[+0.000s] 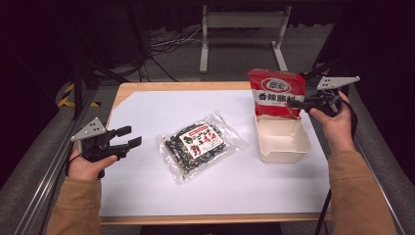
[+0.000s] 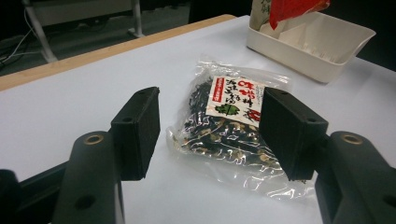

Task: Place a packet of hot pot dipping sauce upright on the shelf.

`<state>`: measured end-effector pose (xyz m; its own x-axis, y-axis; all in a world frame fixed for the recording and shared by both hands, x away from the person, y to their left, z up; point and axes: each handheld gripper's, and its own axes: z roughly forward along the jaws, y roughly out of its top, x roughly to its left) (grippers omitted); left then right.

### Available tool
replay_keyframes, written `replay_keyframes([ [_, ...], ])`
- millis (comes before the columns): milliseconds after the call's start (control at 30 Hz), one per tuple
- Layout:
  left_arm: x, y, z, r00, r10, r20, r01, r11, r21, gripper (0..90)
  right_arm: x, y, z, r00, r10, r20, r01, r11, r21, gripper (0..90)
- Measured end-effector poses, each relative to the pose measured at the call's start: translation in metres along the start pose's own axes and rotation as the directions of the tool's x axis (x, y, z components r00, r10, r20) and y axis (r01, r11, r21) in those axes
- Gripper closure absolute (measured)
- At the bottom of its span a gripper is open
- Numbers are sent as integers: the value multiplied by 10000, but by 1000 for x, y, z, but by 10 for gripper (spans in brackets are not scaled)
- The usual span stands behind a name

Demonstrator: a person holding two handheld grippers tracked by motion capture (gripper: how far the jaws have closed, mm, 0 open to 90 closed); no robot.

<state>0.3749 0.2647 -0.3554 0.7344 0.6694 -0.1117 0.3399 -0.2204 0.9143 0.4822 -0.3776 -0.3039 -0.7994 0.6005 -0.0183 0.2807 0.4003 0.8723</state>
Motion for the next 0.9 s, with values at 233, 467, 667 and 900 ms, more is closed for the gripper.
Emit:
replay_keyframes([
  [233, 2, -2, 0, 10000, -24, -37, 24, 10000, 27, 366, -12, -9, 12, 9995, 321, -34, -321, 9994, 91, 866],
  [467, 1, -2, 1, 9999, 147, -45, -146, 9998, 121, 362, -23, -16, 17, 9978, 661, -71, -661, 9978, 23, 865],
  [667, 2, -3, 4, 9999, 142, 62, -143, 9997, 181, 360, -26, -22, 28, 9970, 762, -156, -756, 9965, 347, 865],
  [900, 1, -6, 8, 9996, 213, 201, -220, 9991, 354, 364, -28, -25, 36, 9948, 1020, 33, -1020, 9943, 305, 864],
])
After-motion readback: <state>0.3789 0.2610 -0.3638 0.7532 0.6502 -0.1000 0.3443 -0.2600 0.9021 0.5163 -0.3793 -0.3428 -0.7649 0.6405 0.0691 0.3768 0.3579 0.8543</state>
